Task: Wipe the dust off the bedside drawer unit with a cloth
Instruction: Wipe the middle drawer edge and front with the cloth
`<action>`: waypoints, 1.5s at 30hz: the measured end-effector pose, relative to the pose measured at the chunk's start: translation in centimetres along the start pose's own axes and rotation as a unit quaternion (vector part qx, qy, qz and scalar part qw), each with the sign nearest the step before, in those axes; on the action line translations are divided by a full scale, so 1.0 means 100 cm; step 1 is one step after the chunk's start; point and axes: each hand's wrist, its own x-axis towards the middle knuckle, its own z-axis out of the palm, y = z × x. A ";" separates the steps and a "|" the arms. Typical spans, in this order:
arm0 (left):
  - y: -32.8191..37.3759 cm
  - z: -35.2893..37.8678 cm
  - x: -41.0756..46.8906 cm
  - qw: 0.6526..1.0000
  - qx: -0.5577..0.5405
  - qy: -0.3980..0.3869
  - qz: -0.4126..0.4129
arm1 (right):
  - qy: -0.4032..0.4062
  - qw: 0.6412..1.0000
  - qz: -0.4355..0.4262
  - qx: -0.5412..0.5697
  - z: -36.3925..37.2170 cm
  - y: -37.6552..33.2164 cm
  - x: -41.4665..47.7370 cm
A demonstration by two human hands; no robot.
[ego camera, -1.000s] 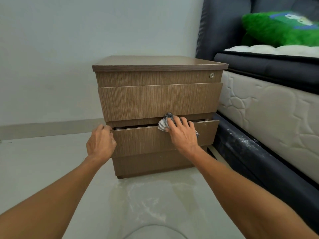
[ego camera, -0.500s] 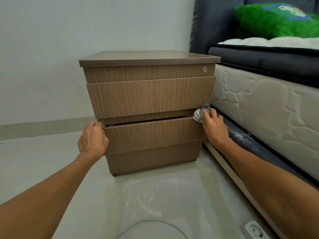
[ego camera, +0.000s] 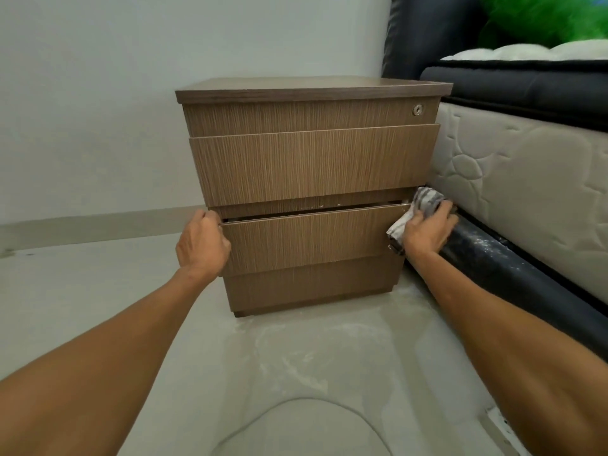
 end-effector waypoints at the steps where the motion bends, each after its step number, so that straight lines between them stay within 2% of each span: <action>1: -0.001 -0.001 0.000 1.000 -0.003 -0.001 0.006 | 0.004 1.000 -0.001 0.006 0.005 -0.005 -0.011; 4: -0.004 -0.003 0.002 1.000 -0.011 -0.003 0.019 | -0.012 0.999 -0.033 0.030 0.024 -0.010 -0.045; 12: -0.013 -0.006 0.009 0.999 -0.036 -0.001 0.038 | -0.121 0.979 -0.117 0.113 0.073 -0.030 -0.136; 22: -0.023 -0.012 0.016 0.997 -0.064 -0.042 0.029 | -0.236 0.929 -0.280 0.057 0.124 -0.055 -0.240; 24: -0.023 -0.015 0.016 0.996 -0.061 -0.049 0.031 | -0.279 0.897 -0.344 0.000 0.126 -0.054 -0.251; 27: -0.022 -0.016 0.015 0.996 -0.051 -0.052 0.048 | -0.353 0.811 -0.458 -0.089 0.123 -0.042 -0.261; 30: -0.022 -0.012 0.010 0.996 -0.018 -0.037 0.082 | -0.350 0.783 -0.501 -0.115 0.119 -0.032 -0.264; 34: -0.020 0.005 -0.005 0.988 0.067 0.007 0.138 | -0.312 0.795 -0.500 -0.142 0.113 -0.029 -0.234; 41: -0.013 0.021 -0.009 0.993 0.060 0.042 0.087 | -0.275 0.815 -0.475 -0.185 0.085 0.008 -0.158; 45: -0.010 0.025 -0.010 0.993 0.073 0.044 0.084 | -0.240 0.854 -0.419 -0.193 0.069 0.034 -0.118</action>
